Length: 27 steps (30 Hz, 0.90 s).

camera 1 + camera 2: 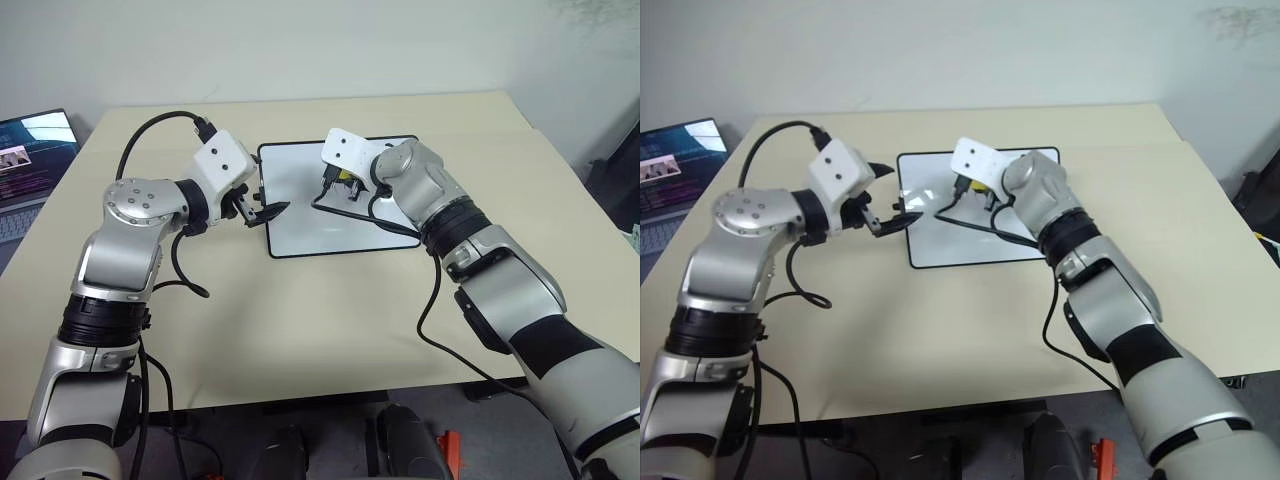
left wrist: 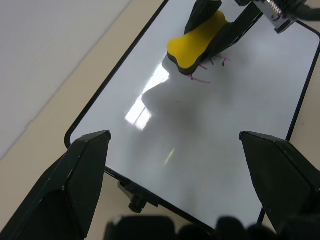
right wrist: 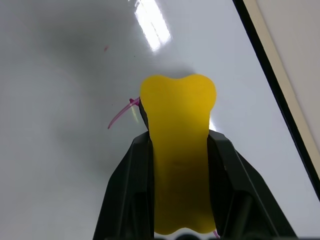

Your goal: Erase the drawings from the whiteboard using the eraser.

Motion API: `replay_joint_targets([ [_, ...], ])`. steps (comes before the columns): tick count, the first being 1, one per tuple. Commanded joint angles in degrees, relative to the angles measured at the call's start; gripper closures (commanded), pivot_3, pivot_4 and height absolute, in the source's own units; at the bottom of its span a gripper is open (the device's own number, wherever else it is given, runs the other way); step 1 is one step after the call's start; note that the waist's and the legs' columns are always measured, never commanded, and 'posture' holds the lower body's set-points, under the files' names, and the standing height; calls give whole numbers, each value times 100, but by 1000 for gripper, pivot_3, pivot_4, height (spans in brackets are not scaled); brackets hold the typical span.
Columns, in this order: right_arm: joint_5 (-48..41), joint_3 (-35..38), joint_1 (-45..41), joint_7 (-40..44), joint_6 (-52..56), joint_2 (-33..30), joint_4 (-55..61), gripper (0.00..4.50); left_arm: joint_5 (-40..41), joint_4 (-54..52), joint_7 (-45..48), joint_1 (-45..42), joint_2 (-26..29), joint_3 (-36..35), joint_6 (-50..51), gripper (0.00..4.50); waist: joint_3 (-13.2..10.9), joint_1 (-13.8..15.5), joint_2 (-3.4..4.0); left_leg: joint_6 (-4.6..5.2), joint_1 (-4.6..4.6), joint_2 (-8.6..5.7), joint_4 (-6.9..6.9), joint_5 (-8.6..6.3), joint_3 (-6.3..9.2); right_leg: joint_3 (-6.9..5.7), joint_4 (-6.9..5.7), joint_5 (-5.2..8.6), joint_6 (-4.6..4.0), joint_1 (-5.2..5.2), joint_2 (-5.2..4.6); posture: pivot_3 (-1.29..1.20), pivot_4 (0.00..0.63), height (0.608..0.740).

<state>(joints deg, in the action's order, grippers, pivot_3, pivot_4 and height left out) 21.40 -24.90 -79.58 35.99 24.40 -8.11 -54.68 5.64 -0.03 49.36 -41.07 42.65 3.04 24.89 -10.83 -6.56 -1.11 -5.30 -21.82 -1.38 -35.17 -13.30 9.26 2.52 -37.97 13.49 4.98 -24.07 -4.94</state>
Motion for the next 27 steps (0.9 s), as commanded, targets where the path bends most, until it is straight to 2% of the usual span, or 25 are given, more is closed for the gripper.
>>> replay_joint_targets([
  [1, 176, -140, 112, 137, 205, -34, -109, 3482, 62, -197, -4, -76, 65, -144, 2, 0, 1, 1, -1, -1, 2, 0, -1, 1, 1, 0, -3, 0, 0, 2, 0, 0, 150, 740],
  [6, 282, -283, 483, 392, 402, -215, 156, 3482, 63, -194, 3, -90, 58, -138, 10, 0, 5, 5, -5, -1, 18, 0, -4, 4, 2, -1, -5, -1, 0, 18, 1, 0, 150, 740],
  [11, 418, -365, 1005, 604, 694, -549, 767, 3482, 67, -195, 14, -68, 66, -143, 17, 0, 10, 36, -11, 0, 91, 1, -1, 3, 2, -1, 4, 18, 29, 96, 1, 0, 150, 740],
  [16, 449, -342, 1207, 645, 919, -780, 1232, 3482, 59, -160, 18, -74, 57, -129, 15, 0, 11, 57, -13, 5, 94, 1, -5, 12, 3, 0, -2, 13, 30, 98, 1, 0, 150, 740],
  [21, 332, -152, 926, 235, 845, -564, 1108, 3482, 65, -200, -9, -59, 23, -122, 48, 0, 11, 58, -13, 8, 95, 3, -4, 25, 4, 0, -3, 1, 25, 97, 3, 0, 150, 740],
  [27, 197, 81, 394, -369, 535, -79, 381, 3483, 73, -277, -49, 34, 26, -160, 89, 0, 10, 4, -12, 10, 95, 8, -2, 35, 1, 4, -4, -12, 24, 89, 9, 0, 150, 740],
])
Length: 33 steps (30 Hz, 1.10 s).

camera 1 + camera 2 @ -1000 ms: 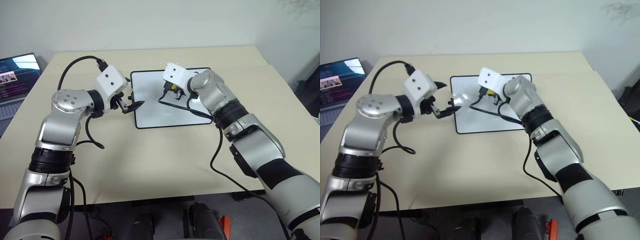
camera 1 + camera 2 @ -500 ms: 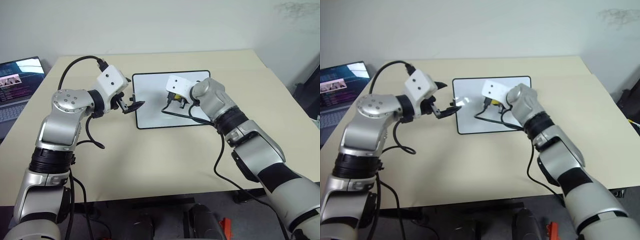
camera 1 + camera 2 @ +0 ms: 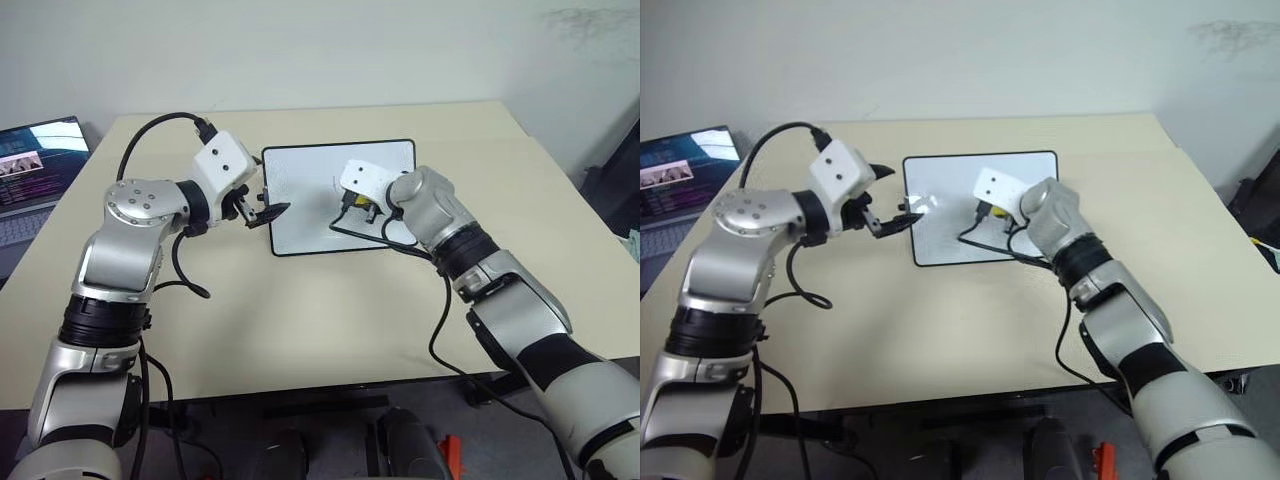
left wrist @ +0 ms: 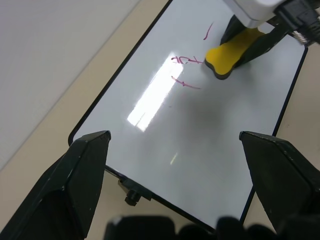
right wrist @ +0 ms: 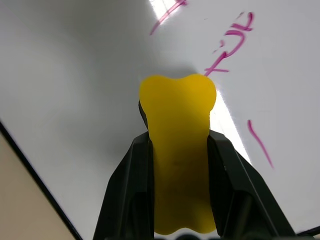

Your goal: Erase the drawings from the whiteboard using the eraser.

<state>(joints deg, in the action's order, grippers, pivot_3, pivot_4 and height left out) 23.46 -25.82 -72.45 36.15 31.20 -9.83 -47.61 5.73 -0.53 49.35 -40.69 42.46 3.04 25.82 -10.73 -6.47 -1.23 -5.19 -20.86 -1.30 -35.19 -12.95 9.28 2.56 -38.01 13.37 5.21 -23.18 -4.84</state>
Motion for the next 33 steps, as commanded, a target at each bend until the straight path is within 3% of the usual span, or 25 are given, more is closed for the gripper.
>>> replay_joint_targets([
  [1, -26, 216, -442, -539, -237, 171, -522, 3483, 68, -247, -53, 11, 53, -173, 7, 0, 0, -10, 1, 0, 0, 1, 2, 0, 1, 0, 0, 0, 0, -2, 1, 0, 150, 740],
  [11, -212, 682, -1410, -1562, -1011, 585, -1934, 3485, 90, -423, -125, 163, 72, -225, 118, 0, -3, -7, 4, 0, -12, 2, 33, -1, 1, 0, 25, 3, -6, -15, 2, 0, 150, 740],
  [17, -195, 665, -1500, -1623, -1134, 680, -2188, 3485, 111, -424, -151, 162, 83, -221, 131, 0, -4, -8, 5, 0, -35, 2, 37, -3, 0, -1, 31, -7, -29, -37, 2, 0, 150, 740],
  [24, 161, 102, -1065, -767, -1012, 813, -2132, 3485, 128, -384, -147, 120, 71, -185, 115, 0, -4, -17, 5, -1, -31, 3, 37, -4, -1, -1, 30, 7, -7, -35, 2, 0, 150, 740],
  [28, 491, -383, -725, -32, -957, 672, -1827, 3486, 125, -362, -144, 111, 83, -188, 101, 0, -3, -13, 3, -1, -6, 3, 36, -4, -1, -1, 30, 8, -5, -9, 2, 0, 150, 740],
  [33, 654, -568, -423, 296, -794, 462, -1421, 3486, 122, -351, -143, 114, 99, -194, 98, 0, -1, -2, 1, 0, 4, 2, 26, 0, 2, -1, 14, 6, -2, 1, 2, 0, 150, 740],
])
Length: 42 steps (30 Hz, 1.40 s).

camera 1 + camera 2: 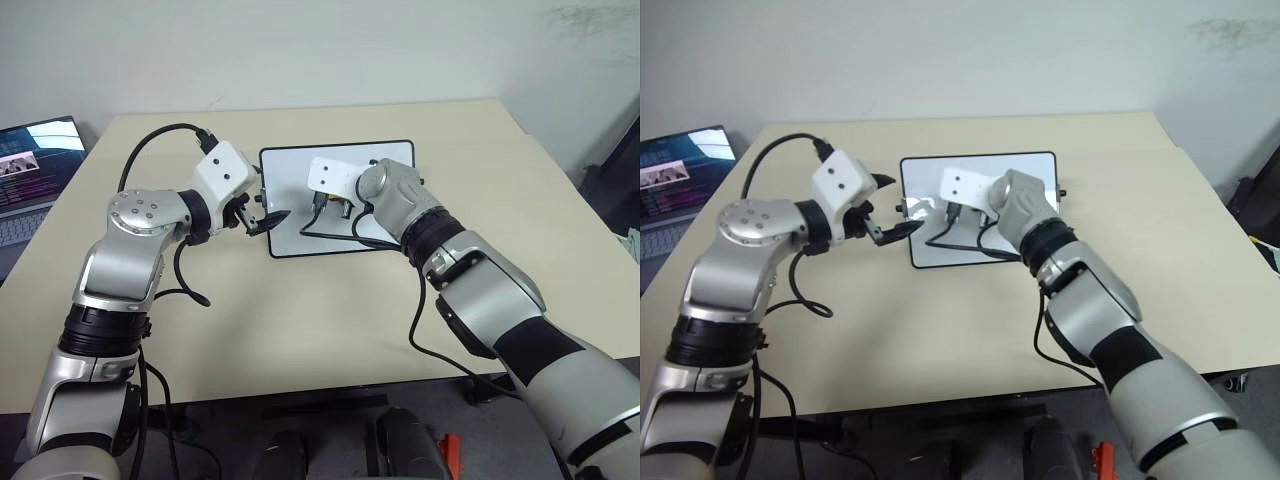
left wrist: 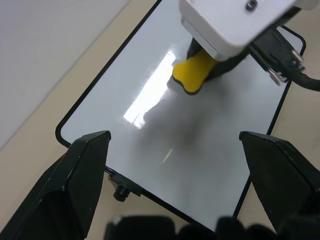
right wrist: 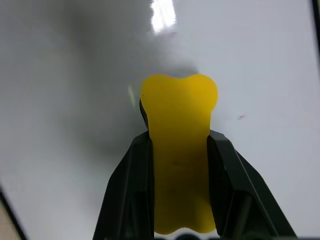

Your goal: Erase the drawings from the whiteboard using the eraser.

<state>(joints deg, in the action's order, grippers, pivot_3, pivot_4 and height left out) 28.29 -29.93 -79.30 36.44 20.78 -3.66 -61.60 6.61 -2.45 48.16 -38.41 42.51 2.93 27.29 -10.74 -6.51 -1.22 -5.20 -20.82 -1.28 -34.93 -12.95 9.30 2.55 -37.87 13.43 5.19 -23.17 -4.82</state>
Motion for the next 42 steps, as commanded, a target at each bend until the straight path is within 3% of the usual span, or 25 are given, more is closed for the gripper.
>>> replay_joint_targets([
  [1, 188, -173, 303, 286, 277, -192, 46, 3486, 35, -160, -24, -111, 95, -184, -47, 0, 0, 4, 0, 2, 2, 0, -1, 2, 1, 0, -5, 0, 0, 0, 0, 0, 150, 740],
  [13, 178, 22, 270, -162, 338, -671, 78, 3486, 22, -121, -21, -137, 74, -157, -100, 0, 0, 81, 0, 5, 1, -2, -1, 9, 5, -1, -10, -1, 0, 0, 0, 0, 150, 740],
  [19, -169, 690, -121, -1302, 300, -681, -250, 3487, 3, -34, 8, -232, 51, -104, -148, 0, 0, 161, -1, 5, -2, -3, -2, 15, 6, 0, -6, -2, -2, 1, 0, 0, 150, 740],
  [23, -275, 874, -308, -1621, 162, -607, -467, 3488, -9, 33, 20, -291, 30, -75, -186, 0, 0, 145, 0, 5, -5, -2, 2, 14, 4, 0, -3, -2, -3, -4, 0, 0, 150, 740],
  [34, -226, 668, -369, -1292, 7, 161, -401, 3488, -2, 15, 26, -277, 60, -94, -188, 0, -2, -64, 3, 3, -9, 2, 16, 10, -2, 1, 17, -1, -4, -10, 1, 0, 150, 740],
  [42, 59, 81, -44, -393, -1, 317, 16, 3488, 3, -47, 10, -210, 108, -144, -158, 0, -3, -98, 3, 2, -16, 2, 17, 9, 2, -1, 21, 0, -2, -12, 3, 0, 150, 740],
])
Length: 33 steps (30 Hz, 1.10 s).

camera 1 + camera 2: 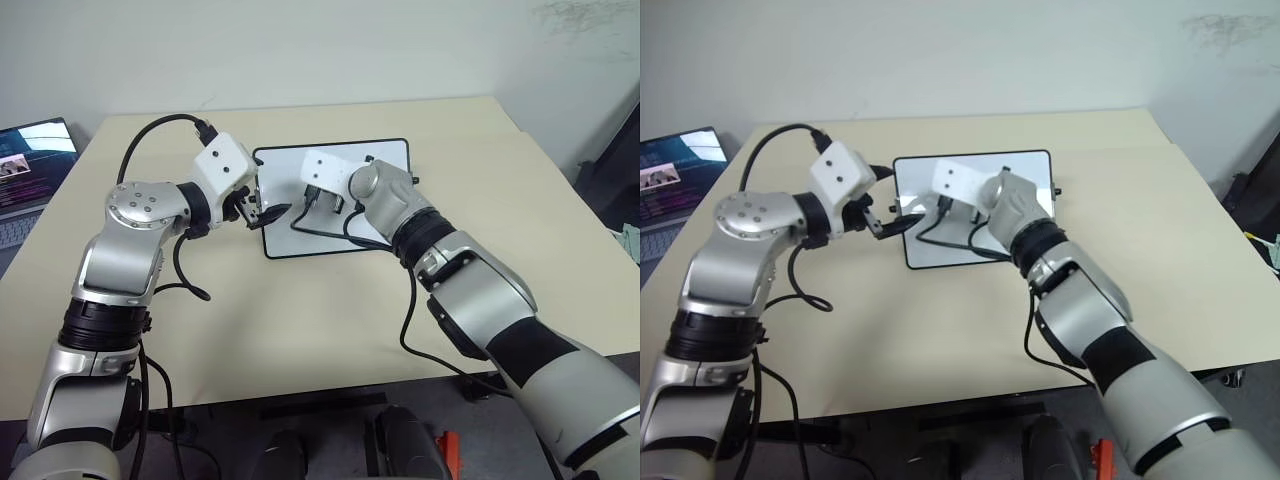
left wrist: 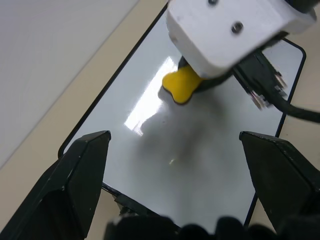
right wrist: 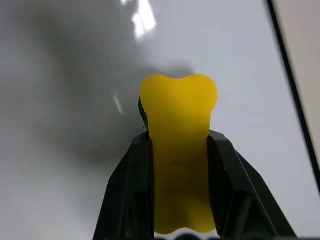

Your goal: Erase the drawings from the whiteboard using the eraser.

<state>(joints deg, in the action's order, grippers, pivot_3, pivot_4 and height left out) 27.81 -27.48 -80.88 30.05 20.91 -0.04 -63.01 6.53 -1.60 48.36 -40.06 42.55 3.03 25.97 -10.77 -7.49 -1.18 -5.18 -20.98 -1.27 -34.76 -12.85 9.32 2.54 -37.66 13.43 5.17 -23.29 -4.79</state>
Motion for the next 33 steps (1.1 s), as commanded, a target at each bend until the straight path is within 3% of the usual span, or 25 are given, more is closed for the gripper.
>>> replay_joint_targets([
  [1, 96, -126, 110, 181, 10, -64, 152, 3488, 8, -123, -12, -51, 102, -151, -28, 0, 0, 0, 0, 0, 0, 0, 0, 0, 0, 0, 0, 0, 0, 0, 0, 0, 150, 740],
  [11, -67, 388, -269, -598, 68, -686, -355, 3488, -5, -64, -11, -110, 79, -122, -59, 0, -1, 156, -1, -1, -1, -1, 0, 0, 2, -2, -1, 0, 0, 0, 0, 0, 150, 740],
  [14, -391, 706, -338, -290, 1, -801, -188, 3488, -3, -55, 3, -135, 69, -108, -63, 0, -2, 183, -1, -1, -5, -2, 0, 0, 1, -2, 3, 0, 0, 0, -1, 0, 150, 740],
  [17, -555, 668, -72, 550, -210, -999, 642, 3488, 31, -113, 54, -119, 84, -98, -12, 0, -5, 175, 0, -1, -9, -1, 3, -1, 1, -2, 7, 0, 0, -4, -1, 0, 150, 740],
  [22, -544, 510, 858, 1625, 442, -1630, 2953, 3489, 122, -336, 274, 32, 118, -43, 100, 0, -5, 160, 0, -2, -64, 1, 3, -1, 3, -9, 37, -2, 2, -41, -1, 0, 150, 740],
  [26, -412, 595, 1805, 2213, 700, -2659, 4597, 3489, 220, -482, 406, 64, 114, -43, 238, 0, -5, 223, 0, -11, -134, -3, -6, -6, 6, -17, 48, -22, -21, -93, -7, 0, 150, 740],
  [33, -301, 767, 2288, 2286, 617, -3949, 4539, 3489, 237, -516, 498, 109, 38, 77, 258, 0, -6, 276, 1, -12, -159, -8, -8, -17, 3, -23, 70, -19, -17, -102, -15, 0, 150, 740],
])
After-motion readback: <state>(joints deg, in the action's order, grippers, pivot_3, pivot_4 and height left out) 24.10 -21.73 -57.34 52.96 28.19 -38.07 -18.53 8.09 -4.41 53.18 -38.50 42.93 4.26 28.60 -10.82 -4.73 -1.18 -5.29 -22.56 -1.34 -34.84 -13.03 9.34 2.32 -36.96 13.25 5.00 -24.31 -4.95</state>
